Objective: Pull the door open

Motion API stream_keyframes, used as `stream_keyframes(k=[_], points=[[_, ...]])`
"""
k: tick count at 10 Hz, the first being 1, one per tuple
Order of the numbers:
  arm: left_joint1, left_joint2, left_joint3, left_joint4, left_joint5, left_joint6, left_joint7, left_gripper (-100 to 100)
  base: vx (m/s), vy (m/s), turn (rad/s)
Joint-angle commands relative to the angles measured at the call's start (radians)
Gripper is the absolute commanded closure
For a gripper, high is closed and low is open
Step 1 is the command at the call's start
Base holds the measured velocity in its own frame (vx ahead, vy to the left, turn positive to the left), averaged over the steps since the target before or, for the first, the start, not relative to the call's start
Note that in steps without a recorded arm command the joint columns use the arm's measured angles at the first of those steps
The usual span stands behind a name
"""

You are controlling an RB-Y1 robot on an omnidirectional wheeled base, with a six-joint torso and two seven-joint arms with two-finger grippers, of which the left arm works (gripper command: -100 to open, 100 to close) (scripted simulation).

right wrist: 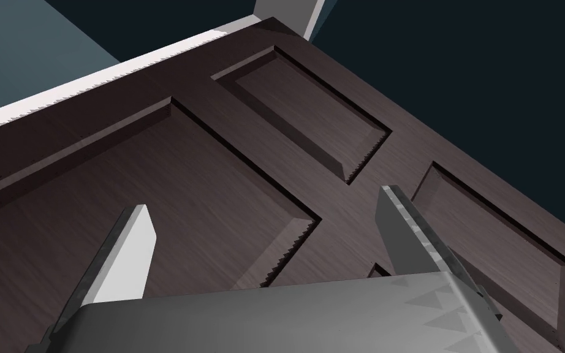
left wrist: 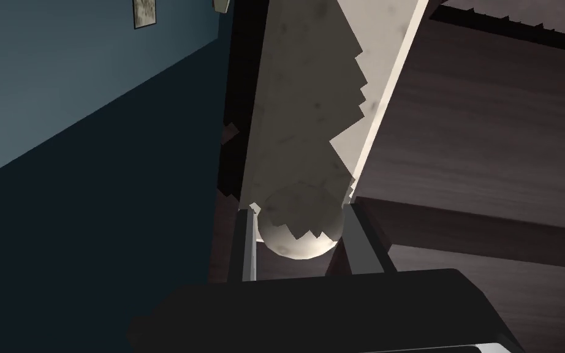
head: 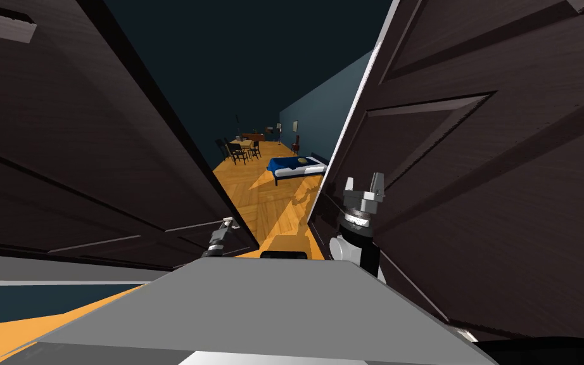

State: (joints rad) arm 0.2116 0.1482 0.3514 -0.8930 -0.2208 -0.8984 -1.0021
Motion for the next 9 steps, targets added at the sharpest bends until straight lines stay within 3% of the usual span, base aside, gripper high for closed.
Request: stream_keyframes(k=[1, 9], points=[[0.001, 0.004, 0.003, -0.004, 0.009, 0.001, 0.033, 100, -0.04, 0.008, -0.037], [-0.01, 0.006, -0.016, -0.002, 0.065, 0.025, 0.239, 100, -0.046, 0.011, -0.053]])
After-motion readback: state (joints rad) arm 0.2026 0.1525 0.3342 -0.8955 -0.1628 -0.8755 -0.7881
